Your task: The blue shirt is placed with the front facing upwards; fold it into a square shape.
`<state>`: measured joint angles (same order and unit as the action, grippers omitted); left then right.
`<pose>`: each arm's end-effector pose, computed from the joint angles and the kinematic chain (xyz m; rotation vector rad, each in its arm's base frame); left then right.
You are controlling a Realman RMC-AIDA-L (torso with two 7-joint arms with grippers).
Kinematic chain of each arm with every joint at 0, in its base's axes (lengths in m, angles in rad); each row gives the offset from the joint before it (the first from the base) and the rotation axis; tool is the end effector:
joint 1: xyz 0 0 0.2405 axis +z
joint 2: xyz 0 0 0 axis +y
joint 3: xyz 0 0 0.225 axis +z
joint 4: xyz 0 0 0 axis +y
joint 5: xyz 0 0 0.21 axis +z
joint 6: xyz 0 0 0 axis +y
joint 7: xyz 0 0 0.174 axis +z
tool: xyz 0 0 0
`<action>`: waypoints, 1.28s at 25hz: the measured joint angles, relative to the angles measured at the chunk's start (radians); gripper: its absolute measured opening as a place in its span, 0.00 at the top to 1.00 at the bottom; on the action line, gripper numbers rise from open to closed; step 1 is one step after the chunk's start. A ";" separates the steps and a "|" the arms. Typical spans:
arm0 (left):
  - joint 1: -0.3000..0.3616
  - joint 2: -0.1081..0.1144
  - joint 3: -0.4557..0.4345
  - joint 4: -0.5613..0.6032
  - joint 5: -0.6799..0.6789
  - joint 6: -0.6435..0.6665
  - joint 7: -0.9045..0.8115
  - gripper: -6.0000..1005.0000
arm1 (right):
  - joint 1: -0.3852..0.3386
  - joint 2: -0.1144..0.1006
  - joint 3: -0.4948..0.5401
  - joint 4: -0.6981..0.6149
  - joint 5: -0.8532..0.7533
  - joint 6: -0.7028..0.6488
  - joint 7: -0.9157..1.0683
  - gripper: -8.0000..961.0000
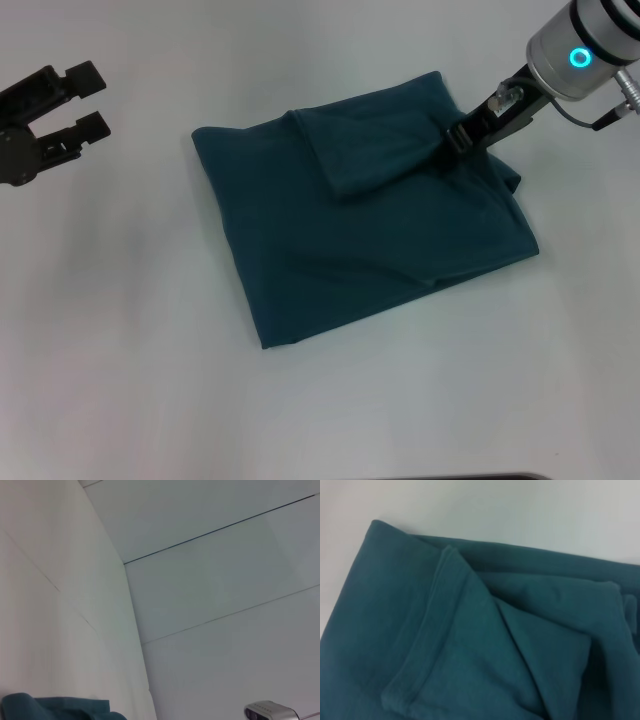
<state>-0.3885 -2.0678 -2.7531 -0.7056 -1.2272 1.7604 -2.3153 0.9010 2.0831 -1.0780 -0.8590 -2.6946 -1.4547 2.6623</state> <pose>-0.2587 0.2959 0.0554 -2.0406 -1.9175 -1.2955 0.1796 0.3866 -0.0288 -2.4440 1.3415 -0.4264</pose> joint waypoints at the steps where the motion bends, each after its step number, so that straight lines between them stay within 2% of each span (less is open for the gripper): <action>1: 0.000 0.000 0.000 0.000 0.000 0.000 0.000 0.12 | 0.000 -0.001 0.002 -0.002 0.000 0.001 0.002 0.77; 10: 0.004 0.000 0.000 0.000 0.000 0.005 0.002 0.12 | -0.010 -0.036 0.024 -0.065 -0.016 0.006 0.044 0.75; 15: 0.004 0.000 0.000 0.001 0.000 0.007 0.005 0.12 | -0.018 -0.038 0.036 -0.105 -0.051 0.012 0.069 0.49; 22: 0.004 0.000 0.000 0.002 0.000 0.009 0.006 0.12 | -0.023 -0.036 0.063 -0.127 -0.065 0.028 0.091 0.36; 27: 0.005 0.000 -0.001 0.002 0.000 0.008 0.008 0.12 | -0.036 -0.025 0.079 -0.150 0.065 -0.048 0.007 0.28; 32: 0.007 0.000 -0.002 0.002 0.000 0.008 0.008 0.12 | -0.036 -0.029 0.080 -0.147 0.187 -0.151 -0.035 0.25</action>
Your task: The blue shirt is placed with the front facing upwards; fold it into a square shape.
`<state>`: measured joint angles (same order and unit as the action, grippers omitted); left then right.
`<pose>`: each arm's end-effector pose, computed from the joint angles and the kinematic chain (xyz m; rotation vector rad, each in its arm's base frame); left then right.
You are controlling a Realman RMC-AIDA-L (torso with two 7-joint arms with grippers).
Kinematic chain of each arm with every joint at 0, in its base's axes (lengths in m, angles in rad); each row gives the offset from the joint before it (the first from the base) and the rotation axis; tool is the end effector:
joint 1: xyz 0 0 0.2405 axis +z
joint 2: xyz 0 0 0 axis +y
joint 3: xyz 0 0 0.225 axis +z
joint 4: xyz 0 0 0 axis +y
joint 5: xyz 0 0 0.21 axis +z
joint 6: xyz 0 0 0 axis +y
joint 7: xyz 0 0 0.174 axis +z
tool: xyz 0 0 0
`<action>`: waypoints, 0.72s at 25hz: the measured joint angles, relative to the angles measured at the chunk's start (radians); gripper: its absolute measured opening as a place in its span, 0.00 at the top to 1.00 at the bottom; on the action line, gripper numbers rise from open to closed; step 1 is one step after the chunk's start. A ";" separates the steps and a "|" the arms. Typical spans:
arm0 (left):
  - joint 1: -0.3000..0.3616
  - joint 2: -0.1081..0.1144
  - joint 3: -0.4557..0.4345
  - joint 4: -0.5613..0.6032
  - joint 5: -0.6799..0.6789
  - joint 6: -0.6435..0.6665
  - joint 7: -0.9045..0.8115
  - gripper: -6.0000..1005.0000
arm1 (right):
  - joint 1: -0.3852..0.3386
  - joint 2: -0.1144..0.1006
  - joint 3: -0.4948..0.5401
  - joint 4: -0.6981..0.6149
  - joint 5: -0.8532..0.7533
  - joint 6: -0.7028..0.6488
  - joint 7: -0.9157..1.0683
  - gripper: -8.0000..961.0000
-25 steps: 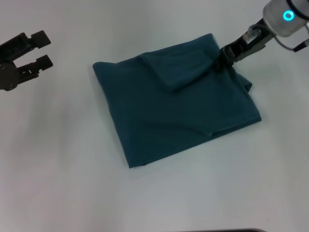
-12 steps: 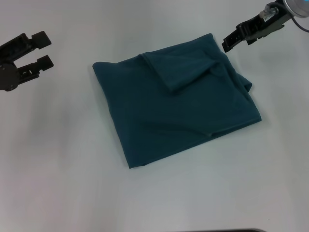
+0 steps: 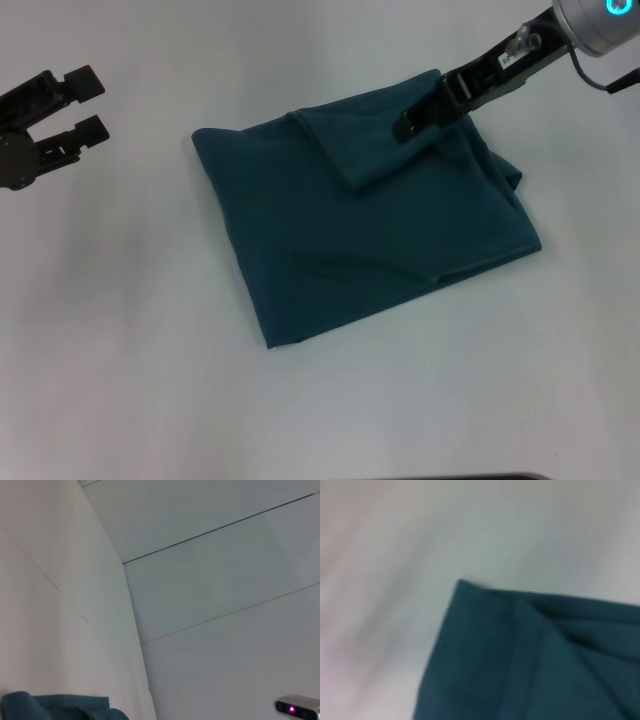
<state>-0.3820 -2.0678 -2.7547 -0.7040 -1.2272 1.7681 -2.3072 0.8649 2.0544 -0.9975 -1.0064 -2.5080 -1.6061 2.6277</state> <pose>-0.2598 0.2932 0.0553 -2.0440 -1.9141 -1.2977 0.1450 0.3822 0.0003 -2.5711 1.3748 -0.1709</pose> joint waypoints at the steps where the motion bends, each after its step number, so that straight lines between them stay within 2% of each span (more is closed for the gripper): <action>1: 0.000 0.000 0.000 0.000 0.000 0.000 0.000 0.12 | 0.000 -0.001 -0.001 0.005 0.015 -0.015 -0.004 0.25; 12: -0.006 -0.003 0.000 0.000 -0.014 -0.002 -0.004 0.12 | 0.059 0.023 -0.026 0.188 0.023 0.057 -0.037 0.25; 18: -0.006 -0.005 0.000 0.007 -0.015 -0.005 -0.003 0.12 | 0.089 0.030 -0.131 0.260 0.023 0.178 -0.041 0.25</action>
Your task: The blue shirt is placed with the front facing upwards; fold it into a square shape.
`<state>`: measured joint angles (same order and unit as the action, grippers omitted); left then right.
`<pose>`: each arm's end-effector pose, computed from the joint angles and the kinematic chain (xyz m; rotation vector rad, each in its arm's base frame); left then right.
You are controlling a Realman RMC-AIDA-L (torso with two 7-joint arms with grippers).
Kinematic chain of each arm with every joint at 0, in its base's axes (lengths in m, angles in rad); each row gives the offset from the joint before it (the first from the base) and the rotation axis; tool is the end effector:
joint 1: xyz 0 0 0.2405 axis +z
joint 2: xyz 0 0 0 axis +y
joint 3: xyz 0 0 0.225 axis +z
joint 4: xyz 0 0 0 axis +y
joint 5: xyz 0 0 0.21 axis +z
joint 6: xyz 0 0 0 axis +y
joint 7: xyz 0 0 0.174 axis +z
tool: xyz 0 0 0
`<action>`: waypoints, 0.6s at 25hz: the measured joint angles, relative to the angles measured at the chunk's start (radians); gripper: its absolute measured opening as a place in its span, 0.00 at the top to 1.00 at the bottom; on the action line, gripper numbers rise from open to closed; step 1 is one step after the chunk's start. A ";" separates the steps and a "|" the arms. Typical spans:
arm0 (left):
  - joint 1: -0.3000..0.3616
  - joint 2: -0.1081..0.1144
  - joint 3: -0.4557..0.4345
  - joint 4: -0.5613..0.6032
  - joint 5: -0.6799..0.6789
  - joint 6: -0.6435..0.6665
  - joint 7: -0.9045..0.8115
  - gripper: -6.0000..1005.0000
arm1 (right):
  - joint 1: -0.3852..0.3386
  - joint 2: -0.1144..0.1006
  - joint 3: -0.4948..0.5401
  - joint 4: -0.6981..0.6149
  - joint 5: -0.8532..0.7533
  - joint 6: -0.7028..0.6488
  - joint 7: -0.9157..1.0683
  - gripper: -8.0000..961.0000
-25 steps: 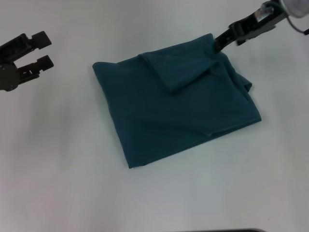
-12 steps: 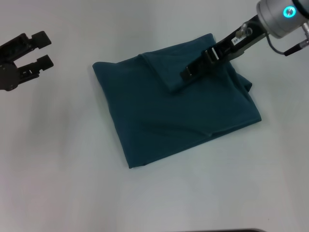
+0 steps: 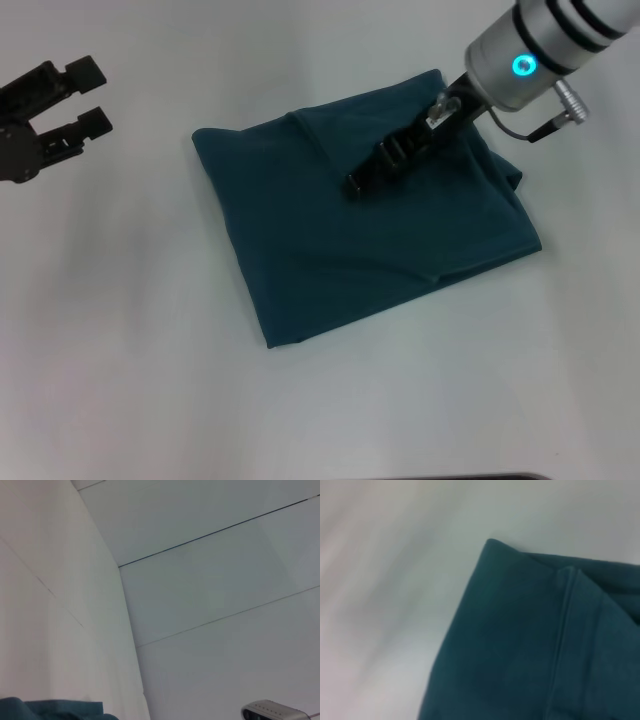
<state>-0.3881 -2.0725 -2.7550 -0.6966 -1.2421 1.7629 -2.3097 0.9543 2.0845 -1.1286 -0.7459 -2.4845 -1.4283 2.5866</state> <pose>-0.2567 0.2957 0.0544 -2.0360 -1.9133 -1.3261 0.1466 0.3771 -0.0610 -2.6494 1.3378 -0.3016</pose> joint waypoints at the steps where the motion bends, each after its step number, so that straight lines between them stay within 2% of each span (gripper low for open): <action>1: 0.000 0.000 0.000 0.003 0.000 0.000 0.001 0.13 | 0.000 0.001 -0.019 0.002 0.000 0.020 0.005 0.25; 5: 0.001 0.000 0.000 0.004 -0.001 -0.001 0.002 0.13 | -0.013 0.002 -0.060 -0.017 -0.034 0.126 0.033 0.25; 9: 0.004 0.000 0.000 0.005 -0.008 -0.002 0.002 0.13 | -0.025 -0.001 -0.048 -0.021 -0.199 0.245 0.132 0.25; 11: 0.004 0.000 0.000 0.005 -0.009 -0.002 0.002 0.13 | -0.039 -0.002 -0.033 -0.057 -0.245 0.238 0.160 0.25; 15: 0.000 0.000 0.000 0.005 -0.010 -0.002 0.002 0.13 | -0.093 0.001 -0.012 -0.207 -0.235 0.180 0.166 0.25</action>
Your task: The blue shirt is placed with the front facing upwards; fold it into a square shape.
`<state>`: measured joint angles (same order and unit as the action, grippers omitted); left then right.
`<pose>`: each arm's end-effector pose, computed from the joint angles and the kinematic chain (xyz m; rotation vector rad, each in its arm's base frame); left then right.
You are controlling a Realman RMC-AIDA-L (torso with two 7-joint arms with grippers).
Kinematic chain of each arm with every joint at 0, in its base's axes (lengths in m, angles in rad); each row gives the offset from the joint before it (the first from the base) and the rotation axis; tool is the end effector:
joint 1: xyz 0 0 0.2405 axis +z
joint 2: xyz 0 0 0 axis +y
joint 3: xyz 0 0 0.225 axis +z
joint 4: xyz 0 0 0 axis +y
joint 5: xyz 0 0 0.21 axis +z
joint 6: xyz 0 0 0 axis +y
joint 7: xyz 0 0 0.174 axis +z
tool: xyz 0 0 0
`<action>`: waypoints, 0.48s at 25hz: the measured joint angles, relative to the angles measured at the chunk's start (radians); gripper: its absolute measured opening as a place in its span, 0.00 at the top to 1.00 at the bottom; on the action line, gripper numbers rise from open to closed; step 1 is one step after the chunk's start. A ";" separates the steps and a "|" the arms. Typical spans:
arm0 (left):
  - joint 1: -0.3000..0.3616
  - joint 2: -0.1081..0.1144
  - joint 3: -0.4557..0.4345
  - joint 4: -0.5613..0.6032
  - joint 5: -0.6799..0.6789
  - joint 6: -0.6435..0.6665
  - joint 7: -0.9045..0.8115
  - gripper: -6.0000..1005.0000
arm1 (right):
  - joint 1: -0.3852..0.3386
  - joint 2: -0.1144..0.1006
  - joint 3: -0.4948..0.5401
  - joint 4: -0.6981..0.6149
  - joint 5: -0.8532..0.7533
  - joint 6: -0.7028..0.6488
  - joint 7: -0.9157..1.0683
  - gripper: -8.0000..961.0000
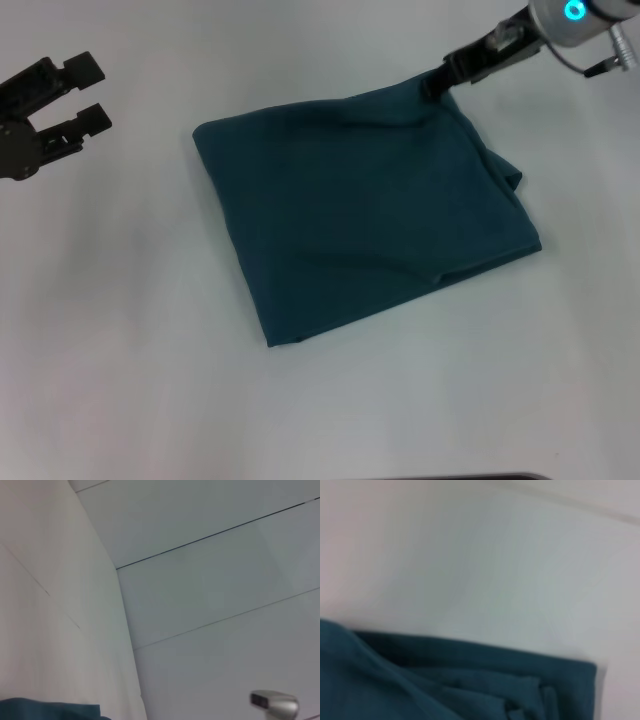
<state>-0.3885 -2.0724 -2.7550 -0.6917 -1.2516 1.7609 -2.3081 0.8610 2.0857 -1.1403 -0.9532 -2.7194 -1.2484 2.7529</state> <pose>-0.2562 0.2964 0.0549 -2.0304 -1.9094 -1.3403 0.1716 0.4228 -0.0130 -2.2732 1.2107 -0.2489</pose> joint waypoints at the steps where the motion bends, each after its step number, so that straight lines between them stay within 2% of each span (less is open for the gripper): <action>1: 0.000 0.000 0.000 0.000 0.000 0.000 0.000 0.13 | -0.014 0.001 0.002 -0.041 0.010 -0.014 0.003 0.25; 5: 0.004 0.000 0.000 0.000 0.000 0.001 0.000 0.13 | -0.055 -0.003 0.022 -0.139 0.107 -0.096 -0.010 0.25; 9: 0.007 0.000 0.000 0.000 0.000 0.001 0.000 0.13 | -0.056 -0.012 0.047 -0.126 0.220 -0.181 -0.049 0.25; 12: 0.007 0.001 0.000 0.000 0.000 0.001 -0.001 0.13 | -0.042 -0.009 0.047 -0.093 0.229 -0.202 -0.056 0.25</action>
<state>-0.3818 -2.0715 -2.7550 -0.6918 -1.2518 1.7619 -2.3094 0.8192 2.0765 -1.0933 -1.0464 -2.4906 -1.4506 2.6969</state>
